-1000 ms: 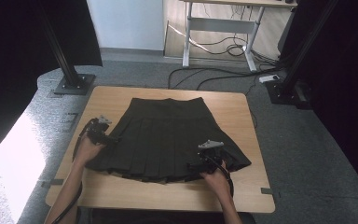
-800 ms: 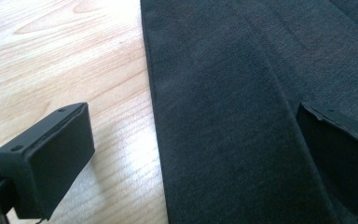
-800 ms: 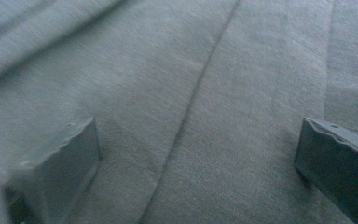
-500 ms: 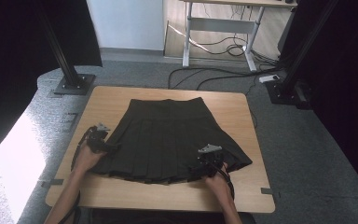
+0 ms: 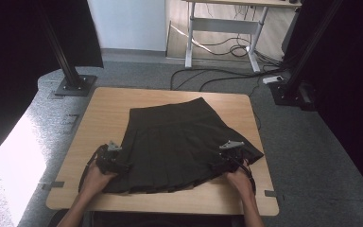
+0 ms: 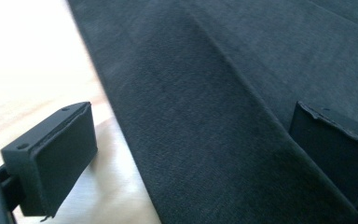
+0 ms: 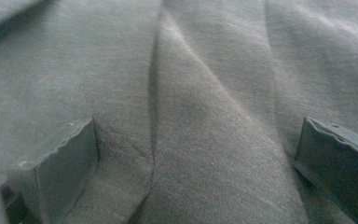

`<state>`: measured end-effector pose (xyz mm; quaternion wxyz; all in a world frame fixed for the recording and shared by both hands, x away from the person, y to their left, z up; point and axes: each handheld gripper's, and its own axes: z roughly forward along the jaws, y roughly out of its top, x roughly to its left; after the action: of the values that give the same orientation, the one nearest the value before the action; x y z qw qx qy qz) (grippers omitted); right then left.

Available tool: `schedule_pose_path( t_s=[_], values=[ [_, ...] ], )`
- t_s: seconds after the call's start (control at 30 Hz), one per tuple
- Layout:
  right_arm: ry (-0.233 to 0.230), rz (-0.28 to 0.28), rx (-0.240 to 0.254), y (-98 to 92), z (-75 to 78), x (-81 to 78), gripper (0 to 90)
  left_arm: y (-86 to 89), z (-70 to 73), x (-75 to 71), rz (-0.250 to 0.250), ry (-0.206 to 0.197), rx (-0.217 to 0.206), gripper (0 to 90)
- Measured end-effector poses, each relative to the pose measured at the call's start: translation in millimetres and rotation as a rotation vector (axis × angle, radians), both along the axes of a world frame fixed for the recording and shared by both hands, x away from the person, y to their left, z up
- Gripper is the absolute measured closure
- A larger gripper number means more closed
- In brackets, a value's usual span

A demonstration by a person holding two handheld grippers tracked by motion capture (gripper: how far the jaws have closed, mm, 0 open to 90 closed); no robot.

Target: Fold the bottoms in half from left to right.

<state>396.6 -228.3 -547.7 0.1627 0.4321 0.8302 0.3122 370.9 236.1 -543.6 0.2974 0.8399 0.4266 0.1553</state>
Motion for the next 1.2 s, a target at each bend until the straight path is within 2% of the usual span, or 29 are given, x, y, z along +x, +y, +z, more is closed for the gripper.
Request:
schedule_pose_path(
  t_s=[0.13, 0.17, 0.23, 0.27, 0.3, 0.37, 0.43, 0.6, 0.63, 0.77, 0.8, 0.87, 0.9, 0.97, 1.03, 1.07, 1.2],
  values=[
    [-0.004, -0.049, 0.003, -17.9, -0.5, 5.8, 0.0, -20.7, -0.6, -12.5, -0.057, 0.010, -0.008, 1.3],
    [-0.011, -0.066, 0.016, -24.5, -1.5, 5.0, 0.0, -22.9, -1.2, -13.5, -0.066, 0.011, -0.015, 1.0],
    [-0.010, -0.070, 0.018, -25.5, -1.5, 4.1, 0.0, -24.1, -0.8, -13.1, -0.077, 0.014, -0.010, 1.0],
    [-0.009, -0.071, 0.019, -26.2, -1.1, 2.6, 0.0, -23.4, -0.2, -11.8, -0.083, 0.015, -0.006, 1.0],
    [0.003, -0.069, 0.031, -26.5, 0.9, -0.6, 0.1, -21.7, 1.9, -11.1, -0.084, -0.003, 0.020, 0.0],
    [0.006, -0.065, 0.042, -27.2, 2.0, -1.7, 0.9, -20.0, 4.1, -10.6, -0.080, -0.010, 0.029, 0.0],
    [0.010, -0.065, 0.070, -28.7, 6.4, -5.3, 3.2, -12.7, 11.3, -7.2, -0.073, -0.008, 0.011, 0.0],
    [-0.012, -0.037, 0.070, -24.4, 23.2, -16.7, 3.6, 8.0, 29.6, 8.8, -0.047, -0.023, -0.019, 0.0],
    [-0.025, -0.018, 0.072, -18.3, 31.9, -22.3, 3.6, 12.0, 32.7, 13.3, -0.037, -0.027, -0.022, 0.0],
    [-0.033, 0.010, 0.080, -7.3, 42.4, -28.4, 3.8, 25.8, 42.7, 32.8, -0.007, -0.041, -0.018, 0.0],
    [-0.031, 0.028, 0.093, 0.6, 47.8, -30.9, 5.1, 29.1, 44.4, 37.6, -0.001, -0.043, -0.027, 0.0],
    [-0.031, 0.036, 0.100, 3.7, 49.4, -31.6, 5.8, 34.6, 47.8, 46.6, 0.012, -0.048, -0.034, 0.0],
    [-0.034, 0.058, 0.118, 13.8, 53.3, -33.5, 7.6, 36.4, 49.3, 50.8, 0.013, -0.050, -0.031, 0.0],
    [-0.035, 0.065, 0.124, 17.6, 54.2, -33.9, 7.8, 37.8, 52.2, 58.5, 0.018, -0.054, -0.015, 0.0],
    [-0.032, 0.114, 0.129, 35.4, 56.7, -35.8, 7.8, 36.4, 56.9, 68.0, 0.018, -0.064, -0.001, 1.6],
    [-0.032, 0.114, 0.129, 35.4, 56.7, -35.8, 7.8, 36.4, 56.9, 68.0, 0.018, -0.064, -0.001, 2.1],
    [-0.035, 0.178, 0.123, 59.2, 58.0, -37.8, 7.8, 30.8, 63.2, 82.7, 0.007, -0.065, -0.034, 2.9]
  ],
)
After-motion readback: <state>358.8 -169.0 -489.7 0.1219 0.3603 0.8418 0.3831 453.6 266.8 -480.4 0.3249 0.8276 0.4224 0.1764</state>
